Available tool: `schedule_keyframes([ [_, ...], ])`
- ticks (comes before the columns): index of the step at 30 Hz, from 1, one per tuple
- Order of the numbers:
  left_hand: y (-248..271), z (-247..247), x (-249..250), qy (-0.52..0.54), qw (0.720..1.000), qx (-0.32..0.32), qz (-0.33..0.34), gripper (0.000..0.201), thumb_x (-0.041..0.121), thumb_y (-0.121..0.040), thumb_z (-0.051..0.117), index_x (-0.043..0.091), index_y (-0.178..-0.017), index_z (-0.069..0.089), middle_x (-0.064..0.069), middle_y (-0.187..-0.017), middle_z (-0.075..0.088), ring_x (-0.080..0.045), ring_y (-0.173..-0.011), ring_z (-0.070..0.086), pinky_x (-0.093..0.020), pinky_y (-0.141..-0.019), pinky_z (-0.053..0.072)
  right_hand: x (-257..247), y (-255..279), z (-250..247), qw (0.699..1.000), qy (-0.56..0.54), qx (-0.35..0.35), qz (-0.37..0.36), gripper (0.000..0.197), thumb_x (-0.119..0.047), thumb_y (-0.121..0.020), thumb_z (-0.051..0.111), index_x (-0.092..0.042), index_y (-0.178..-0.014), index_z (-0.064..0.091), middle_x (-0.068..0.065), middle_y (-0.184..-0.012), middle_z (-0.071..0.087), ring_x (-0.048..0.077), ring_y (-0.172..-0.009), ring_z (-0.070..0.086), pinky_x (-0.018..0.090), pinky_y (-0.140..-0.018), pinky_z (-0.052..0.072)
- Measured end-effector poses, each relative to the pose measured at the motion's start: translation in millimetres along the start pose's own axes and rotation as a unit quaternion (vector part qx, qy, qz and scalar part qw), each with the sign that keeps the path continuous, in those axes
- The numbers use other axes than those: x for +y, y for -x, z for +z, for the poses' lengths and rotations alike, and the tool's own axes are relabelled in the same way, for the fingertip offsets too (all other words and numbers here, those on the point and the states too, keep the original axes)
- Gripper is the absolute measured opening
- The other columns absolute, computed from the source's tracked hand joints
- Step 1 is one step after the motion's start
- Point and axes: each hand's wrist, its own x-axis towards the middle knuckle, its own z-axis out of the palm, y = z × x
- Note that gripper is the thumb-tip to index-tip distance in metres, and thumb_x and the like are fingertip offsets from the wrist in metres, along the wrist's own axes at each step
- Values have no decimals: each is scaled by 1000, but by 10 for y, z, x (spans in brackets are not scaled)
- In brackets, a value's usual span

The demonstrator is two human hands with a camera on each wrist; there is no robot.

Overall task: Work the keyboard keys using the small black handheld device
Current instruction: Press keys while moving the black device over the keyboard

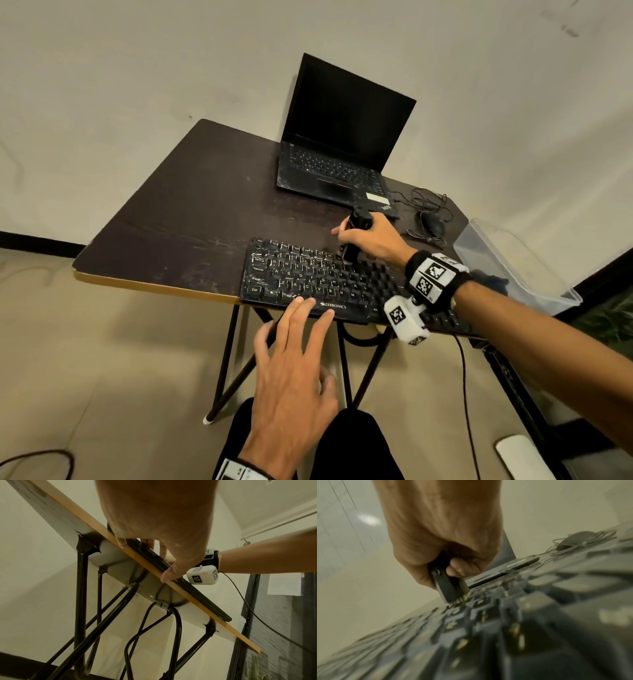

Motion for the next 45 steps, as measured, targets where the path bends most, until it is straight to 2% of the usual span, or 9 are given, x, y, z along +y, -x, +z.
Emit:
schedule_keyframes([
  [3, -12, -13, 15, 2, 1000, -2, -5, 96, 24, -60, 79, 24, -151, 50, -4, -165, 35, -23, -158, 30, -59, -114, 40, -46, 94, 133, 999, 8, -27, -43, 14, -19, -78, 77, -32, -76, 71, -6, -108, 83, 12, -115, 75, 45, -107, 56],
  [8, -6, -14, 10, 0, 1000, -4, -1, 93, 26, -61, 74, 23, -151, 50, -5, -165, 36, -24, -158, 29, -61, -113, 42, -15, -41, 12, 1000, 25, -1, -10, 13, -42, -64, 75, -32, -73, 74, -8, -101, 83, 16, -112, 76, 55, -109, 55],
  [11, -10, -22, 11, -1, 1000, -8, -2, 94, 26, -60, 77, 23, -151, 51, -4, -165, 35, -23, -158, 29, -60, -112, 43, -53, 3, 159, 998, 18, -28, -52, 8, -34, -71, 77, -34, -77, 72, -8, -105, 83, 14, -115, 76, 51, -108, 56],
  [22, -8, 14, 19, 1, 1000, 9, -9, 95, 27, -63, 78, 27, -152, 47, -1, -167, 32, -20, -160, 23, -55, -118, 32, -114, -20, 308, 997, 29, -41, -60, 11, -40, -70, 76, -36, -79, 73, -10, -104, 83, 14, -111, 77, 51, -107, 57],
  [26, 14, 5, -23, 5, 1000, 12, 2, 93, 26, -65, 76, 27, -153, 46, -1, -168, 31, -21, -160, 25, -56, -118, 31, -169, -131, 231, 998, 52, -4, -24, 26, -53, -60, 70, -34, -77, 73, -8, -99, 83, 17, -106, 77, 51, -104, 58],
  [31, -48, -62, -118, 64, 991, 115, -10, 72, 19, -72, 72, 21, -143, 60, 1, -160, 43, -19, -155, 34, -60, -114, 34, -149, -20, 324, 997, 32, -48, -53, 13, -38, -70, 77, -34, -81, 72, -11, -105, 83, 16, -109, 77, 53, -105, 58],
  [34, -70, -147, -248, 51, 983, 170, -52, 69, 15, -74, 77, 17, -141, 63, -1, -159, 47, -21, -156, 34, -60, -116, 33, -139, -66, 216, 1000, 23, 5, -21, 18, -48, -62, 73, -36, -75, 74, -7, -101, 83, 18, -106, 77, 53, -103, 59],
  [39, -80, -163, -252, 16, 988, 138, -74, 81, 18, -69, 84, 18, -146, 58, -5, -163, 43, -24, -159, 30, -58, -115, 36, -126, -24, 272, 998, -2, -31, -48, 8, -31, -74, 79, -33, -79, 72, -7, -105, 83, 16, -113, 77, 54, -106, 58],
  [45, -75, -154, -257, 7, 990, 117, -84, 82, 20, -68, 82, 17, -146, 57, -5, -164, 41, -24, -161, 26, -61, -116, 38, -79, -73, 161, 1000, 4, -3, -27, 16, -42, -65, 78, -34, -79, 75, -5, -105, 83, 17, -113, 76, 54, -107, 57],
])
